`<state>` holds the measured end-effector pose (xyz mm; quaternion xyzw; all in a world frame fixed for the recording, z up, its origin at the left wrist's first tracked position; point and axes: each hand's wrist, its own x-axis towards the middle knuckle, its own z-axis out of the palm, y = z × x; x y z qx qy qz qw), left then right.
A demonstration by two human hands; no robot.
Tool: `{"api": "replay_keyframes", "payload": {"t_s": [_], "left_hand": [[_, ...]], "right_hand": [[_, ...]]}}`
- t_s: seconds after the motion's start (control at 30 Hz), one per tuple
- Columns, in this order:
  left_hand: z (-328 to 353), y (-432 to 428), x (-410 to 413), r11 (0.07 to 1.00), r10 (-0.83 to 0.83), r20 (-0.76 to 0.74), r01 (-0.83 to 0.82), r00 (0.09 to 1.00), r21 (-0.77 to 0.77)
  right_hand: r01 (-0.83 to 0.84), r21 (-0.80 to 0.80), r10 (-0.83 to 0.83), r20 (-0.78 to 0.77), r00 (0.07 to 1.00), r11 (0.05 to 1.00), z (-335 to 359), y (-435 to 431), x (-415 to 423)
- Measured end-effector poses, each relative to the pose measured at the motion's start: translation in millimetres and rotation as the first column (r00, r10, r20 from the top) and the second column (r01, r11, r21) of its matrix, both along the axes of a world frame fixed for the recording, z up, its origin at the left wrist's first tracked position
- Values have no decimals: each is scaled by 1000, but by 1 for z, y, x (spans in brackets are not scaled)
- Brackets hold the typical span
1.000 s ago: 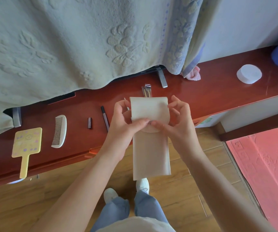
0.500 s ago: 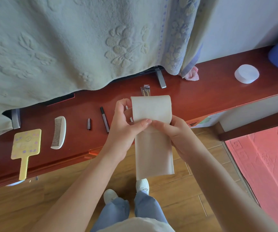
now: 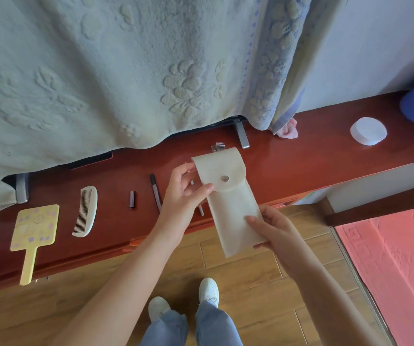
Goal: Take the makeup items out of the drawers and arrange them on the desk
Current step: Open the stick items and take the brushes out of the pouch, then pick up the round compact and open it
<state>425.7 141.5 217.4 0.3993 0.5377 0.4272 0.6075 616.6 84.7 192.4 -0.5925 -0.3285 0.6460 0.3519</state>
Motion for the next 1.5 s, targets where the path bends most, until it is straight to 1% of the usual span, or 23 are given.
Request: {"api": "replay_keyframes", "payload": {"t_s": [0.07, 0.13, 0.2, 0.27, 0.43, 0.47, 0.53, 0.6, 0.67, 0.7, 0.73, 0.83, 0.9, 0.93, 1.03, 1.17, 1.3, 1.4, 1.5], "left_hand": [[-6, 0, -1, 999, -41, -63, 41, 997, -4], [-12, 1, -4, 998, -69, -138, 70, 988, 3], [-17, 2, -7, 996, -90, -209, 92, 974, 2], [-20, 3, -10, 995, -99, -258, 101, 961, -8], [-24, 7, -14, 994, -110, -303, 111, 947, -12], [-25, 7, -14, 993, -120, -314, 121, 942, -13], [-25, 9, -12, 989, -146, -348, 150, 926, -14], [-23, 8, -6, 982, -170, -402, 188, 899, 5], [-17, 6, 1, 965, -180, -528, 254, 830, 70], [-13, 5, 5, 942, -182, -614, 315, 768, 115], [-9, 3, 11, 908, -180, -697, 390, 694, 154], [6, 1, 28, 770, -136, -872, 604, 471, 207], [17, -2, 44, 677, -88, -928, 705, 362, 211], [21, -4, 52, 637, -57, -945, 740, 322, 214], [36, -12, 74, 563, -7, -967, 800, 254, 206], [54, -26, 95, 506, -53, -986, 855, 159, 111], [68, -38, 110, 457, -52, -990, 884, 135, 96], [75, -47, 123, 433, -15, -995, 897, 100, 84], [81, -56, 140, 398, 9, -995, 913, 95, 91]], "right_hand": [[94, 9, -95, 45, 995, 995, -8, 12, 6], [155, 28, -157, 123, 980, 988, -17, 26, 14], [157, 56, -165, 217, 962, 986, -26, 42, 23], [155, 68, -168, 278, 946, 986, -35, 56, 30], [139, 73, -157, 425, 892, 988, -51, 77, 35], [123, 80, -146, 460, 876, 989, -51, 78, 34], [47, 90, -90, 572, 815, 995, -49, 79, 31], [-16, 115, -69, 697, 714, 993, -44, 76, 28], [-77, 121, -60, 835, 548, 990, -37, 68, 27], [-103, 119, -57, 880, 471, 987, -32, 63, 27], [-123, 134, -71, 905, 420, 983, -25, 56, 27], [-170, 220, -158, 934, 319, 961, -5, 31, 30], [-174, 239, -192, 949, 249, 955, 8, 12, 35], [-155, 239, -200, 952, 232, 958, 14, 3, 37], [-86, 241, -220, 953, 208, 967, 34, -22, 44], [-54, 235, -223, 960, 170, 970, 58, -54, 51], [-5, 226, -222, 961, 165, 974, 76, -81, 59], [15, 203, -203, 968, 151, 979, 86, -96, 69], [22, 201, -202, 972, 119, 979, 95, -105, 83]]}}
